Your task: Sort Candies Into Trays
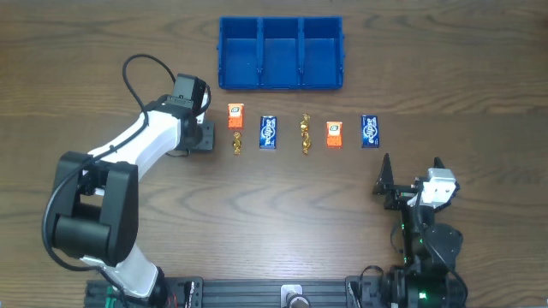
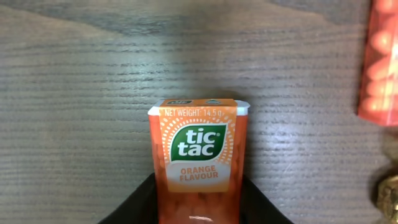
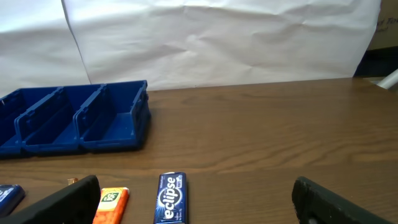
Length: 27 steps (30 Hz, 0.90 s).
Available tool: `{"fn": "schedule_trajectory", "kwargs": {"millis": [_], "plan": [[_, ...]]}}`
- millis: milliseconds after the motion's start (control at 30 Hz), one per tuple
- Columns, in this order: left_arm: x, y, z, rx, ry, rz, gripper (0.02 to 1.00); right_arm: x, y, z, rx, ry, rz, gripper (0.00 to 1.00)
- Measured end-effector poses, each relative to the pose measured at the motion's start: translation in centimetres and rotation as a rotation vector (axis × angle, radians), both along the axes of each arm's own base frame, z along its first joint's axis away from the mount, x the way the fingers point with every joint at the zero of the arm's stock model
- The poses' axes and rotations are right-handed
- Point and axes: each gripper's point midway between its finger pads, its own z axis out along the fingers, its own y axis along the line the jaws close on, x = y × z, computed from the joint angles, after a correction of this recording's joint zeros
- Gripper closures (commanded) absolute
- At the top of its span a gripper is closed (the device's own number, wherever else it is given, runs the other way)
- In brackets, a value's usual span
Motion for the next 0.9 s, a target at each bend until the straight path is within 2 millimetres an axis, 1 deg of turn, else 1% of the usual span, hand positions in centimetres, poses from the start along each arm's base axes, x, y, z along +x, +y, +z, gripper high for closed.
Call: {"fn": "schedule_trajectory", "kwargs": {"millis": [267,300,367,400,467,533,600,667,700,733,800,833,867,900], "plan": [[0.2,-0.1,0.2,-0.005,-0.003,0.011,0.801,0.0,0.0,0.0,0.000,0.000,0.000,0.003],[0.3,-0.1,0.4,-0.006,-0.003,0.016,0.840,0.0,0.0,0.0,0.000,0.000,0.000,0.003],[0.7,-0.3,1.2,-0.010,-0.003,0.024,0.847,0.0,0.0,0.0,0.000,0.000,0.000,0.003],[1.1,-0.5,2.0,-0.012,-0.005,0.032,0.847,0.0,0.0,0.0,0.000,0.000,0.000,0.003],[2.4,-1.3,3.9,-0.023,-0.035,0.041,0.842,0.0,0.0,0.0,0.000,0.000,0.000,0.003],[3.8,-2.3,6.5,-0.032,-0.075,0.052,0.836,0.0,0.0,0.0,0.000,0.000,0.000,0.003],[5.7,-3.7,9.7,-0.050,-0.143,0.052,0.829,0.0,0.0,0.0,0.000,0.000,0.000,0.003],[8.0,-5.6,13.9,-0.079,-0.252,0.044,0.827,0.0,0.0,0.0,0.000,0.000,0.000,0.003],[8.7,-6.3,15.4,-0.087,-0.289,0.040,0.831,0.0,0.0,0.0,0.000,0.000,0.000,0.003],[9.5,-7.1,17.5,-0.097,-0.343,0.036,0.855,0.0,0.0,0.0,0.000,0.000,0.000,0.003],[10.8,-8.3,21.2,-0.115,-0.436,0.035,0.860,0.0,0.0,0.0,0.000,0.000,0.000,0.003],[11.0,-8.5,21.7,-0.118,-0.448,0.036,0.862,0.0,0.0,0.0,0.000,0.000,0.000,0.003],[11.8,-9.1,24.5,-0.126,-0.520,0.039,0.858,0.0,0.0,0.0,0.000,0.000,0.000,0.003],[12.2,-9.2,25.2,-0.125,-0.542,0.043,0.855,0.0,0.0,0.0,0.000,0.000,0.000,0.003]]}}
